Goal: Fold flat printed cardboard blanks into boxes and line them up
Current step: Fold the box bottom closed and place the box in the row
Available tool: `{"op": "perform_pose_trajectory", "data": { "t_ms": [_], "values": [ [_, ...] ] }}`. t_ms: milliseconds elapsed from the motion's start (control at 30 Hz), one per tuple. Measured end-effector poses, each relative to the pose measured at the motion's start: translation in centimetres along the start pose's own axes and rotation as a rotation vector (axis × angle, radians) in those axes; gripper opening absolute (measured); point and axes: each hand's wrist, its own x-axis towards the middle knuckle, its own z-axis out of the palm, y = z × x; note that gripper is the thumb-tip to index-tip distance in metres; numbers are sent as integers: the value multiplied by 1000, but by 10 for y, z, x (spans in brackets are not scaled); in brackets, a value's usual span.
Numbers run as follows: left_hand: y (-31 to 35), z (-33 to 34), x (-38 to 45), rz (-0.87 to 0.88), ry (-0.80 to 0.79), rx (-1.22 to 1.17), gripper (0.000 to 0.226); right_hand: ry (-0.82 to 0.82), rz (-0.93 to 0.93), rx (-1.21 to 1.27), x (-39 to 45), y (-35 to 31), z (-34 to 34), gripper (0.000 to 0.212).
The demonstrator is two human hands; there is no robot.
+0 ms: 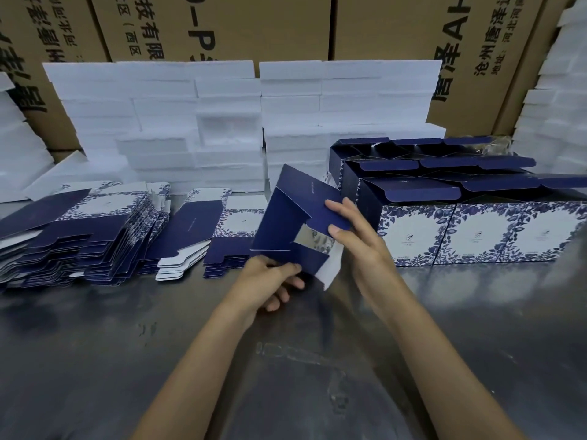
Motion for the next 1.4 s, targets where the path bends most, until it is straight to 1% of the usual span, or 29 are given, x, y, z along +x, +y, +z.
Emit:
{"op": "perform_pose_trajectory", "data": {
  "t_ms": [67,100,133,167,200,233,300,333,367,400,433,467,533,567,633,667,733,867,1000,1100,1200,1300,1400],
  "values": [
    [3,1,-4,-113,-146,87,23,37,-7,-42,0,-1,-4,39],
    [5,2,-7,-143,-195,160,23,55,-9,-87,0,-2,-5,32],
    [7,2,-9,-157,-206,232,24,61,-8,-156,0,-2,-6,29],
    [8,1,-10,-148,-164,293,28,43,-7,-238,0,0,-6,30],
    [10,-2,-10,-116,-65,344,33,14,-3,-307,0,0,-6,32],
    [11,-6,-10,-60,76,388,38,-12,7,-349,-1,1,-5,33],
    [12,-14,-8,110,405,424,43,-43,42,-362,-1,0,-4,34],
    [12,-17,-7,211,543,390,41,-50,54,-354,-2,-1,-4,34],
    [11,-18,-6,306,628,313,36,-52,60,-346,-2,-1,-4,35],
    [12,-18,-7,407,662,218,26,-53,62,-337,-2,-2,-4,35],
    [13,-16,-8,493,643,122,13,-54,60,-328,-3,-3,-4,35],
    [15,-14,-10,552,586,62,3,-56,56,-316,-3,-4,-4,36],
    [13,-10,-11,656,410,55,30,-70,52,-278,-5,-5,-4,40],
    [11,-9,-10,681,329,85,37,-83,57,-262,-6,-6,-4,44],
    [9,-7,-10,710,223,165,41,-99,76,-241,-7,-8,-6,51],
    [8,-7,-10,715,211,191,39,-95,82,-231,-7,-10,-7,53],
    [8,-7,-11,708,216,193,34,-55,85,-206,-6,-12,-10,50],
    [12,-5,-16,726,213,206,30,26,72,-163,-5,-15,-14,36],
    [15,-2,-18,724,194,219,27,39,-14,-266,-6,-16,-10,26],
    [16,-1,-17,734,219,215,27,27,-69,-340,-5,-17,-7,25],
    [16,3,-17,748,251,220,28,14,-74,-315,-5,-16,-7,25],
    [13,6,-14,776,300,234,29,12,-58,-316,-4,-15,-5,31],
    [11,10,-13,816,357,261,32,38,-98,-410,-4,-14,-1,39]
  ]
}}
